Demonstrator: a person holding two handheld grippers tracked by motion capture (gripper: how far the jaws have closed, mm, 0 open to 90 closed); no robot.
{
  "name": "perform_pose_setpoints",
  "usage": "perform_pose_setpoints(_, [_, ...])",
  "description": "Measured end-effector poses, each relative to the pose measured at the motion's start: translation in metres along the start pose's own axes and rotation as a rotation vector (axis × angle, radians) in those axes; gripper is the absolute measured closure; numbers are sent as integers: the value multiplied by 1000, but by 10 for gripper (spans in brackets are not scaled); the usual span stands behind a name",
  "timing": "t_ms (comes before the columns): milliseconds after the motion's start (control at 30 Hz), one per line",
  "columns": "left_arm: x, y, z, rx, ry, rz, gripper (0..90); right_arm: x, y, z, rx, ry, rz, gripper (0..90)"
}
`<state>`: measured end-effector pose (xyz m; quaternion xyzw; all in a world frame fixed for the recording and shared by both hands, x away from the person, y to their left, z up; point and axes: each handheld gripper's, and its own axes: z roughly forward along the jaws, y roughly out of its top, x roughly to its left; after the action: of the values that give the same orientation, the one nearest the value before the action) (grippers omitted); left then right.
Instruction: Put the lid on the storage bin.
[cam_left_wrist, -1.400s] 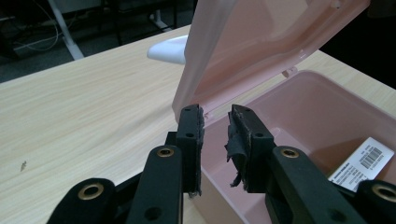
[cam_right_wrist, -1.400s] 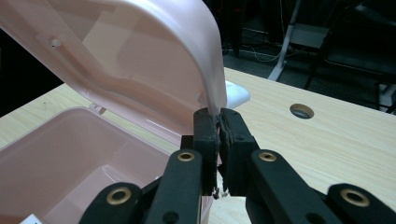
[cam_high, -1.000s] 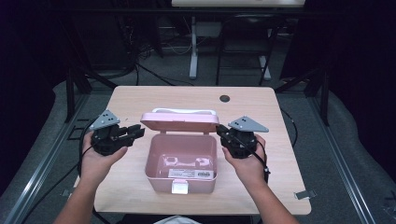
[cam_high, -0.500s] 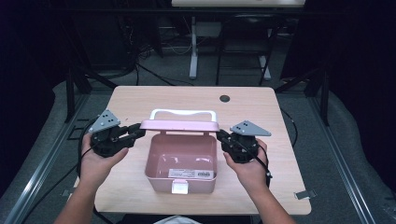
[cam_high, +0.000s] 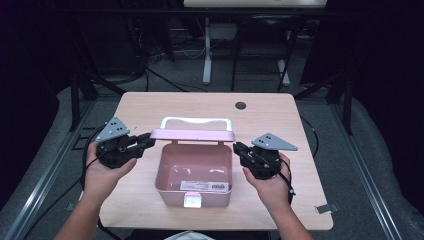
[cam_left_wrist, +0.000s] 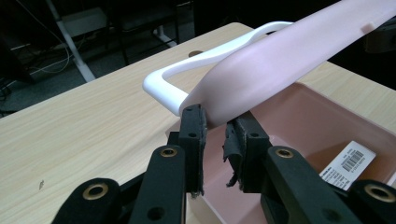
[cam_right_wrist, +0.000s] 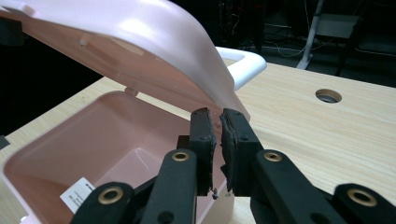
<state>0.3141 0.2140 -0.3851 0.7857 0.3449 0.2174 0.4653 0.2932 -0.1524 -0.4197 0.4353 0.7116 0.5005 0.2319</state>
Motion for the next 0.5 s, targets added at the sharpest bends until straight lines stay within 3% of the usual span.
perform_pose_setpoints(500, [-1,3,-6,8,-8,1,771,-7,9,-1,71,29,29,796])
